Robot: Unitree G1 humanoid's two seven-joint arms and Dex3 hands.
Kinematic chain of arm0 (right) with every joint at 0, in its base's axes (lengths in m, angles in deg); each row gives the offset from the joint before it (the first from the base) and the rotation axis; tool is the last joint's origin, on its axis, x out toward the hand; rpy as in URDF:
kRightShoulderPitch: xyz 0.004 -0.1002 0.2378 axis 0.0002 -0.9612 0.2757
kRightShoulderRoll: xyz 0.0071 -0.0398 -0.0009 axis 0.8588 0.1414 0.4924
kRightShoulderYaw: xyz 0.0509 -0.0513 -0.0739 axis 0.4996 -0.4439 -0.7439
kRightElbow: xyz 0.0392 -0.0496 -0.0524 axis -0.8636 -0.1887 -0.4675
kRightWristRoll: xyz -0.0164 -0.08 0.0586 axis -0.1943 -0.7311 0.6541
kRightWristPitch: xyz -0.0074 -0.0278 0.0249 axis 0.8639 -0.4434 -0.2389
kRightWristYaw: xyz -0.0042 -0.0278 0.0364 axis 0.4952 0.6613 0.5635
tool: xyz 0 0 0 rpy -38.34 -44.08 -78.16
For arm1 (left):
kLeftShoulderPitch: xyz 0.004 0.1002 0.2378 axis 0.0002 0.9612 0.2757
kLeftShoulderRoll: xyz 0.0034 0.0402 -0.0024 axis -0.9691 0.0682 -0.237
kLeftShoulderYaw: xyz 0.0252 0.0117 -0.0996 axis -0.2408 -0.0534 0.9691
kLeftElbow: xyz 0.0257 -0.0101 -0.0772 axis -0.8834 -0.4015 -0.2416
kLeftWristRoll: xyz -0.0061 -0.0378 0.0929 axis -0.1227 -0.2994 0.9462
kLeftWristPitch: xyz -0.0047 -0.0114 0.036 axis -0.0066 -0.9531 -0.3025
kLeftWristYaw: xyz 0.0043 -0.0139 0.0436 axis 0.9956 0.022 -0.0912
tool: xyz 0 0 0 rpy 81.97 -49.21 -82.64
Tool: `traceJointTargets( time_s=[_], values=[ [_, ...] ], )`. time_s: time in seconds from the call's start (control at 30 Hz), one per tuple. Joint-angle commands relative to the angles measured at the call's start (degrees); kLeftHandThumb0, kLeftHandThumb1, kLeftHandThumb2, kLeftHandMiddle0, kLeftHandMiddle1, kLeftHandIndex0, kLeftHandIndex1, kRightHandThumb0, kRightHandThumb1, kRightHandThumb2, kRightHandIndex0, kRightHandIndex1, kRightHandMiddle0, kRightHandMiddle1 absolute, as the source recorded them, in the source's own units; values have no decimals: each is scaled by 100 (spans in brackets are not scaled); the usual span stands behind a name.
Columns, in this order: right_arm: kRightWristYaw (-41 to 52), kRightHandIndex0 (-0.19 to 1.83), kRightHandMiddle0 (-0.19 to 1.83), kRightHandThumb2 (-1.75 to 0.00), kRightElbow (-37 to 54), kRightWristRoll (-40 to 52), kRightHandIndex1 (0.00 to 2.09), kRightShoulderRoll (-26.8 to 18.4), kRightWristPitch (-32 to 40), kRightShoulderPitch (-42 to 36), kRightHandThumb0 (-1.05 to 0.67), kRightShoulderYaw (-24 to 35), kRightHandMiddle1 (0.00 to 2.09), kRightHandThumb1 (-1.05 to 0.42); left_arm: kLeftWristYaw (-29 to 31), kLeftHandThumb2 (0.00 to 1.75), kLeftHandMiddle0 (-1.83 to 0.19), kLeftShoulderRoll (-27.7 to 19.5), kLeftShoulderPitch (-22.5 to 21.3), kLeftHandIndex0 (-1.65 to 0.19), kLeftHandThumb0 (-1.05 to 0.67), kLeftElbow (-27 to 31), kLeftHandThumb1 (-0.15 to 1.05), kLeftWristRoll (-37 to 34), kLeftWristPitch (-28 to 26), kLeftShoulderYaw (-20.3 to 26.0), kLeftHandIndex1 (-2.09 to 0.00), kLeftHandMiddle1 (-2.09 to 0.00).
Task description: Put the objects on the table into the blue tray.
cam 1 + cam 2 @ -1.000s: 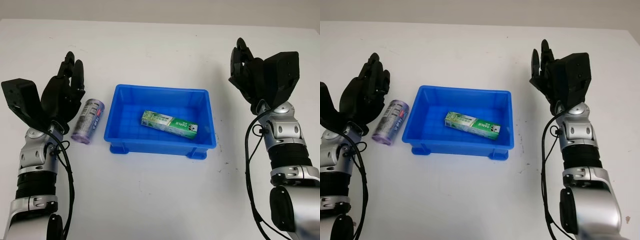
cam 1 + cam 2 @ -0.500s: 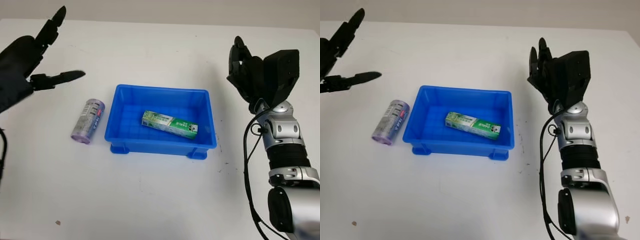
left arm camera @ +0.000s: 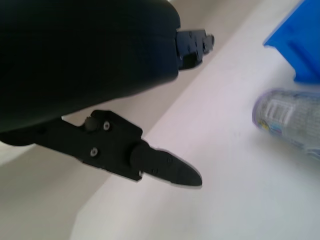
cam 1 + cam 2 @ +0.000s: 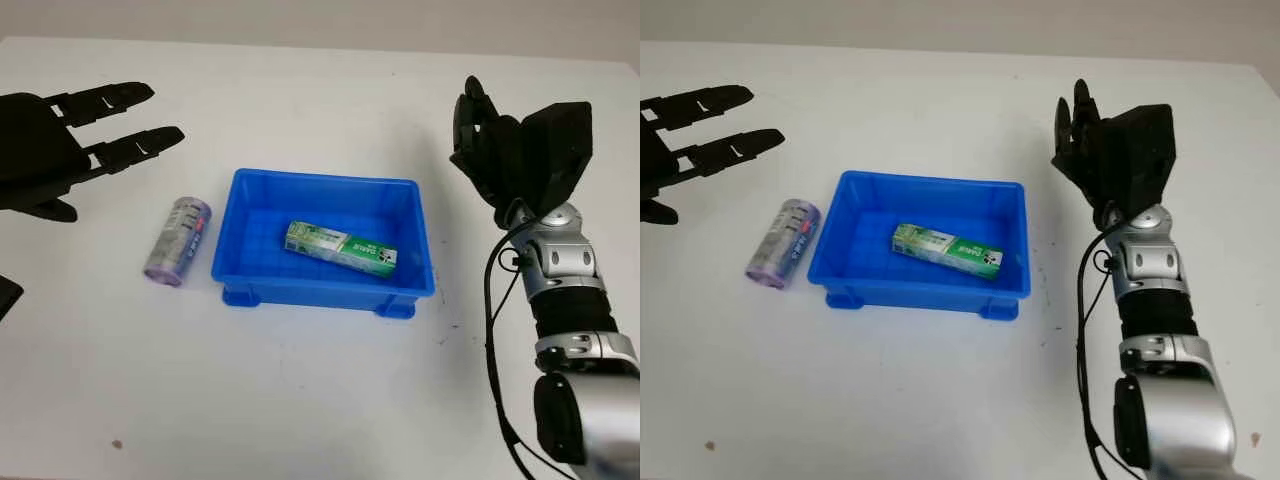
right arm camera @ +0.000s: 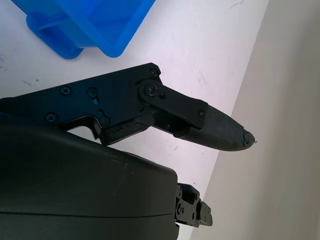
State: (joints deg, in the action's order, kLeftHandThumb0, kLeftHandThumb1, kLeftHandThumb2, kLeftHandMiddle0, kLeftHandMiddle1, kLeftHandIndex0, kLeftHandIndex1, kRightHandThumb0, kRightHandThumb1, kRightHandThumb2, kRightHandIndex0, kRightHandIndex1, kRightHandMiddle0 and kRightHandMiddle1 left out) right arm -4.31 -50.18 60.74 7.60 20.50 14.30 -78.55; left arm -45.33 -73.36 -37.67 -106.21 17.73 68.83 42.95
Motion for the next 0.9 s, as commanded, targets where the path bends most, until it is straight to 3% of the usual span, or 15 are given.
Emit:
traceJointTargets(
  time_s=[0.0,0.13,0.23,0.37,0.57,0.67,0.87],
  values=[
    [-32,-19,-19,-81,10,6,0,-2,-61,55,-70,31,0,-105,-622,47,19,-211,-407,17,-5,-8,105,573,12,-388,-3,-1],
    [-18,-19,-19,-80,47,26,0,-22,14,40,-70,42,0,-105,-1875,44,16,-279,-1000,15,-8,-140,105,1816,-98,-1177,-5,-4],
    [-39,-19,-19,-80,73,43,0,3,41,31,-70,52,0,-105,-2357,42,15,-226,-1300,15,-9,-404,105,2153,-76,-1522,-5,-5],
    [-17,-19,-19,-82,29,69,0,30,44,51,-69,51,0,-105,-2548,46,18,-127,-1551,18,-11,-608,105,2240,48,-1831,-4,-4],
    [-65,-19,-19,-82,58,102,0,57,20,35,-67,70,0,-105,-2241,44,19,7,-1774,19,-17,-621,105,2211,293,-2182,-1,0],
    [-104,-19,-19,-81,112,102,0,50,30,0,-68,83,0,-105,-2700,41,12,140,-1722,11,-15,-707,105,2363,107,-2469,-5,-5],
    [-78,-19,-19,-82,205,120,0,25,56,-67,-69,86,0,-105,-3045,39,14,357,-1764,16,-13,-942,105,2505,-40,-2892,-4,-5]
  ],
)
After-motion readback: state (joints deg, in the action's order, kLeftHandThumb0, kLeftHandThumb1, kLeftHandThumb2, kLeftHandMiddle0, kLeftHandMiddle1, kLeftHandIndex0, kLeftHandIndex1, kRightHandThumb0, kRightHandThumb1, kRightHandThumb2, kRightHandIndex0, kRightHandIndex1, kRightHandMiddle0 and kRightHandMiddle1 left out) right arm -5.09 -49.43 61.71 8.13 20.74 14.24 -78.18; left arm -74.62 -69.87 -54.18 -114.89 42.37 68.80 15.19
